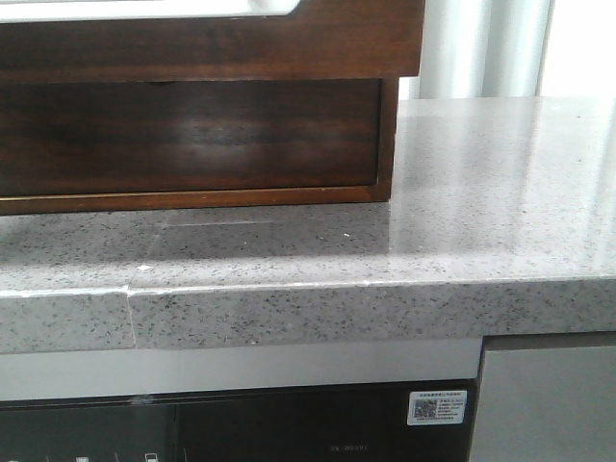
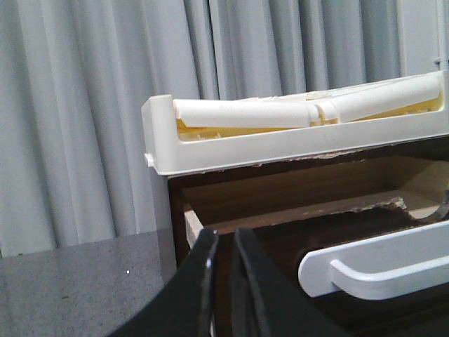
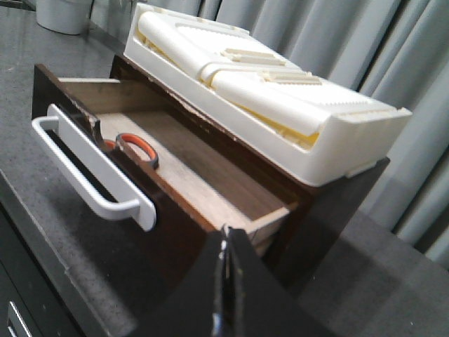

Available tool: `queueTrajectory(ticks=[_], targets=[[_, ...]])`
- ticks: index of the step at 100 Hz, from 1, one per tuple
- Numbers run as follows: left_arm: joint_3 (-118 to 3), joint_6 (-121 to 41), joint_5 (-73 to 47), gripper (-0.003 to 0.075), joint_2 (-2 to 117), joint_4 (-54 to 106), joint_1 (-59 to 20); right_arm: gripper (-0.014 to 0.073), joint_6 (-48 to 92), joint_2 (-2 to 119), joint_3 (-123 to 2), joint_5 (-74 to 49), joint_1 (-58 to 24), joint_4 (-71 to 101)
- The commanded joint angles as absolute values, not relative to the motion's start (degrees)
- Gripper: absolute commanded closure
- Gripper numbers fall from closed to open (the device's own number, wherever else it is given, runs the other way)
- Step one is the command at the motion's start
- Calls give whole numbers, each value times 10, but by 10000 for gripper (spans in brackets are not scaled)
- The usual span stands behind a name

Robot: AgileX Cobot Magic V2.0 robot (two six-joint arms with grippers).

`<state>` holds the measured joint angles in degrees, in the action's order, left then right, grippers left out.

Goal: Put scissors in drawer with both arms

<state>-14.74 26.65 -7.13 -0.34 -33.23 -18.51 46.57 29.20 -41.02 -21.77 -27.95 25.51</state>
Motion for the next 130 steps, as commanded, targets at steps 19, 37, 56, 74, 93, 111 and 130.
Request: queueTrajectory(ticks=[19,37,56,74,93,111,130], targets=[[-138,273,-48,717,-17,-281,-191,708,463,169,-256,-114,-277,274],[-110,273,-46,717,-17,-202,-191,708,463,103,-176,-73,-277,344],[-109,273,-47,717,-17,-148,-191,709,463,83,-121,-72,-277,344],[-109,273,-47,717,-17,-148,-191,710,463,83,-85,-75,-277,344],[-109,273,-47,717,-17,-148,-191,710,463,83,-70,-83,-277,344],[-109,273,-47,717,-17,-148,-191,710,463,83,-70,-83,-277,344],[-99,273,-43,717,-17,-148,-191,710,463,83,-70,-83,-277,344]])
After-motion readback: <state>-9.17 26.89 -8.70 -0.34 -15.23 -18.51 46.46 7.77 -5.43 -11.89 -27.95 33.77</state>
